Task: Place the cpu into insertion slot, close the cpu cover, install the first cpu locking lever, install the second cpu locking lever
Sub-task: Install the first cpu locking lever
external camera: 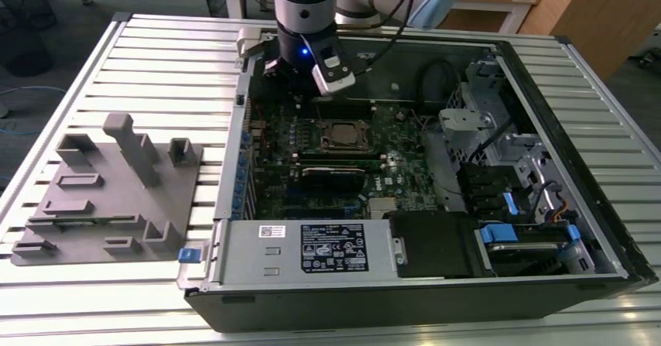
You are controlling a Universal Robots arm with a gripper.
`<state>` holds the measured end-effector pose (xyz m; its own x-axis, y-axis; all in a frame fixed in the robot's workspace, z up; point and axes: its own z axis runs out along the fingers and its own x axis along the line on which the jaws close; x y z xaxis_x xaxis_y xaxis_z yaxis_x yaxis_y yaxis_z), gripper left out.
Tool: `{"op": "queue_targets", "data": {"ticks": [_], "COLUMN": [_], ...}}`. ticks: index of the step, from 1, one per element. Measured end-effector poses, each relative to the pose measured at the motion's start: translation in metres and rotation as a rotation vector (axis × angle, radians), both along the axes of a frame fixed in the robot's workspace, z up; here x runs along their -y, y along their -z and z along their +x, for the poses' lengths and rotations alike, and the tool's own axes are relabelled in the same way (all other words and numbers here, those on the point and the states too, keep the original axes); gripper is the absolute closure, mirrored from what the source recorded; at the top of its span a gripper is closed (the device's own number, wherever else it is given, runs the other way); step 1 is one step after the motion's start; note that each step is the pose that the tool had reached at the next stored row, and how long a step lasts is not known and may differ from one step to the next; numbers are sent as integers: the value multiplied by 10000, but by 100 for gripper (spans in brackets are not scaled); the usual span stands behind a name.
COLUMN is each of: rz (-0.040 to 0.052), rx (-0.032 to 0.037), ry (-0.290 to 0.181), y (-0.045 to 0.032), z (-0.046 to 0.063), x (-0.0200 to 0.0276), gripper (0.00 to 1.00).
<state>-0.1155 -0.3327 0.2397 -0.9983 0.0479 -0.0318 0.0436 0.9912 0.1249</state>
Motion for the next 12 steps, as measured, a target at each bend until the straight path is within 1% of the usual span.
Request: {"op": "queue_targets", "data": {"ticks": [2,4,7,9,10,12], "rz": [35,111,268,437,499,513], "rx": [-1,-2,1,0,0,0], "ry": [0,-1,0,1,0,1], "y": [2,4,7,8,8,8], "z": [0,0,-1,0,0,0], "x": [-10,-22,-36,-40,-41,-41], "gripper": [89,89,89,89,89,89]}}
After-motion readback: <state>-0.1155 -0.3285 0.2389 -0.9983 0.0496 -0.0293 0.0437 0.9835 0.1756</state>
